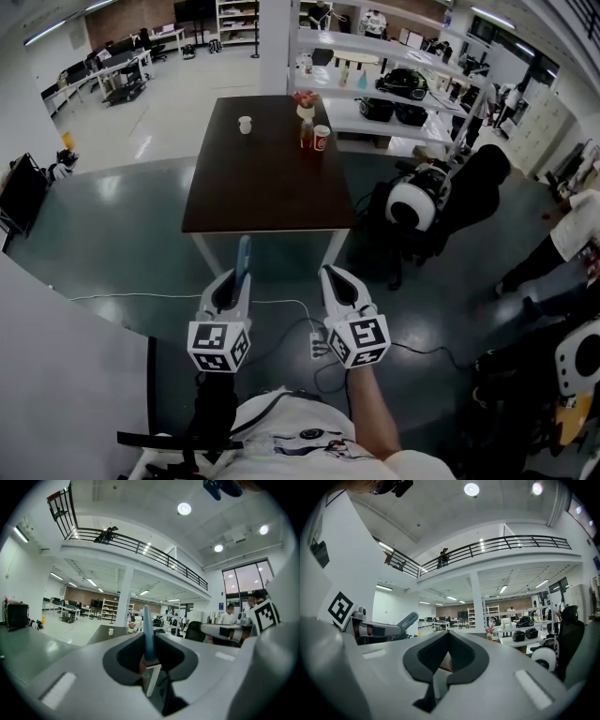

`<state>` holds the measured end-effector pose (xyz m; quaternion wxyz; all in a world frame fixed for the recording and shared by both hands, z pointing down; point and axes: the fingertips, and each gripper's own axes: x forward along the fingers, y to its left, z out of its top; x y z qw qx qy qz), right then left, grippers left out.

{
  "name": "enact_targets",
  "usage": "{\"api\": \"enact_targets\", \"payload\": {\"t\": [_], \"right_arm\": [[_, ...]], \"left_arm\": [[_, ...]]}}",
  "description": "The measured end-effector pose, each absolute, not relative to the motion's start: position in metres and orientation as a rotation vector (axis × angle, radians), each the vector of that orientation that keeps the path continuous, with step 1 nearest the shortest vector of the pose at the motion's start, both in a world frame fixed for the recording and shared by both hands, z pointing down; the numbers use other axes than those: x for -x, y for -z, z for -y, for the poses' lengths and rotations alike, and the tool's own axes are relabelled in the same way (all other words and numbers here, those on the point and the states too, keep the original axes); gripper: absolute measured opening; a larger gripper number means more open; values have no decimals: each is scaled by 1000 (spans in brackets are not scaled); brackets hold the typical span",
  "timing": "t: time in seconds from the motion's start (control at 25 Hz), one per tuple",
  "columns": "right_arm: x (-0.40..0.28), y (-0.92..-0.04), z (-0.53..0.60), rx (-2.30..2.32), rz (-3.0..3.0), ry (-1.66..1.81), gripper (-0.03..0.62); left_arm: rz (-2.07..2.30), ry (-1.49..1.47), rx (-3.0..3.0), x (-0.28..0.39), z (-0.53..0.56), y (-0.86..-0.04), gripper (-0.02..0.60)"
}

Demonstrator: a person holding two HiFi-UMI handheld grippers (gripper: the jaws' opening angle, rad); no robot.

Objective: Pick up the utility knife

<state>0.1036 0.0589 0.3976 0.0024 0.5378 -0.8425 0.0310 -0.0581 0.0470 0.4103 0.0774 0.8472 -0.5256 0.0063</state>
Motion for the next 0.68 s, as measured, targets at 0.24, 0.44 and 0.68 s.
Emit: {"api": "enact_targets", "payload": {"t": [0.24, 0.44, 0.68], "right_arm": [[-105, -396, -57, -1694, 2643, -98, -2], [-100, -396, -55, -1683, 2647, -95, -2], [-98, -398, -53, -1678, 2647, -90, -2]], "left_arm": [[1578, -17, -2536, 59, -45, -409, 69], [1585, -11, -2530, 64, -44, -408, 68], [1587, -9, -2528, 65, -42, -412, 67]]}}
